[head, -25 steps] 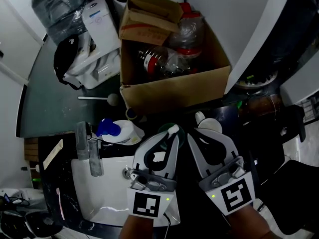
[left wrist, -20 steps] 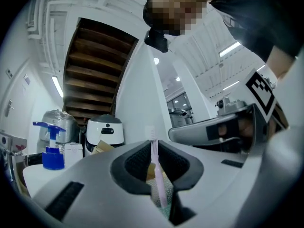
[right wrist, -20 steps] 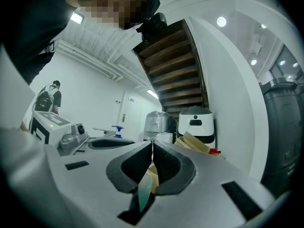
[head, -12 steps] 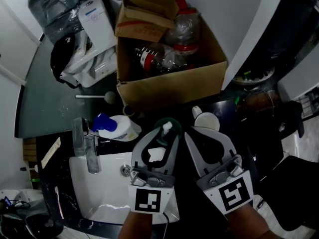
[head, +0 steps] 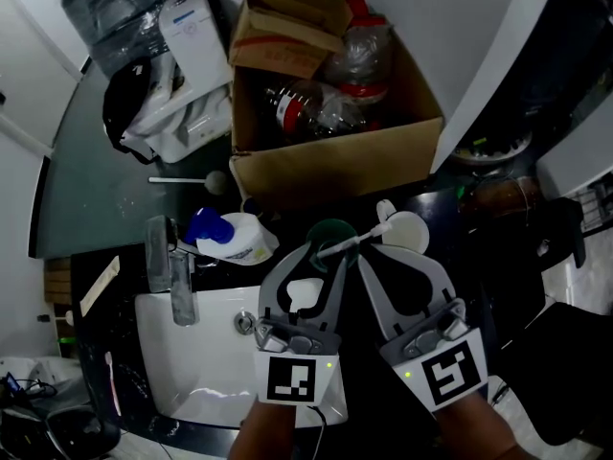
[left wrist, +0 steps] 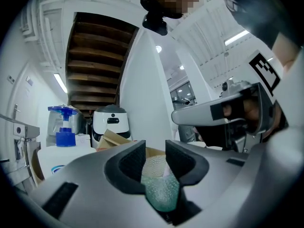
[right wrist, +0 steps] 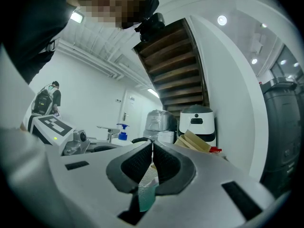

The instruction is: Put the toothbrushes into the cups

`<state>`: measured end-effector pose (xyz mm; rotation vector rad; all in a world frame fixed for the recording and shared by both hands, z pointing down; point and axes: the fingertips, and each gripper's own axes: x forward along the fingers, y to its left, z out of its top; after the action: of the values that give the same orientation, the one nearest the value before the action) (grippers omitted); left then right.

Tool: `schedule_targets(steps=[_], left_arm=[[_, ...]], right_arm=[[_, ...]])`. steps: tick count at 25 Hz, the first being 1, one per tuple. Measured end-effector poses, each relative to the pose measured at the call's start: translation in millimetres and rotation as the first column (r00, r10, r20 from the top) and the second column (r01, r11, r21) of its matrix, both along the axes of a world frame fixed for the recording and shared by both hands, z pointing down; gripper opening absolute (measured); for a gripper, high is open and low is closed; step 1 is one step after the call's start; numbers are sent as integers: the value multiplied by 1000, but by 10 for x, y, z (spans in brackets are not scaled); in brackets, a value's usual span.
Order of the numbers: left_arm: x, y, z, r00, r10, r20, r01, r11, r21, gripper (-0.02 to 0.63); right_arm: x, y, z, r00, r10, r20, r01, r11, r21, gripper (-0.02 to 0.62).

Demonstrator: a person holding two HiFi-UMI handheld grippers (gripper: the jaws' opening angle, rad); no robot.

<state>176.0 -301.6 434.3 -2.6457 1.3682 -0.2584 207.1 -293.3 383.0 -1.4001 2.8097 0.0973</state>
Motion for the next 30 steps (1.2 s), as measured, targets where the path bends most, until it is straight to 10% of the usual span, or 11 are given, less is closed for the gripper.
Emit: schedule_targets(steps=[7, 9, 30], left_arm=[[-55, 22, -6, 1000, -22, 2, 22, 1000, 5, 135], [-103, 17, -17, 998, -54, 9, 54, 998, 14, 6], [-67, 242, -532, 994, -86, 74, 81, 994, 77, 6]], right_arm=[[-20, 33, 84, 1000, -1, -18, 1, 1000, -3, 34], [-33, 44, 109, 1000, -6, -21, 6, 1000, -7, 34], [83, 306, -284, 999, -33, 8, 32, 998, 45, 34]])
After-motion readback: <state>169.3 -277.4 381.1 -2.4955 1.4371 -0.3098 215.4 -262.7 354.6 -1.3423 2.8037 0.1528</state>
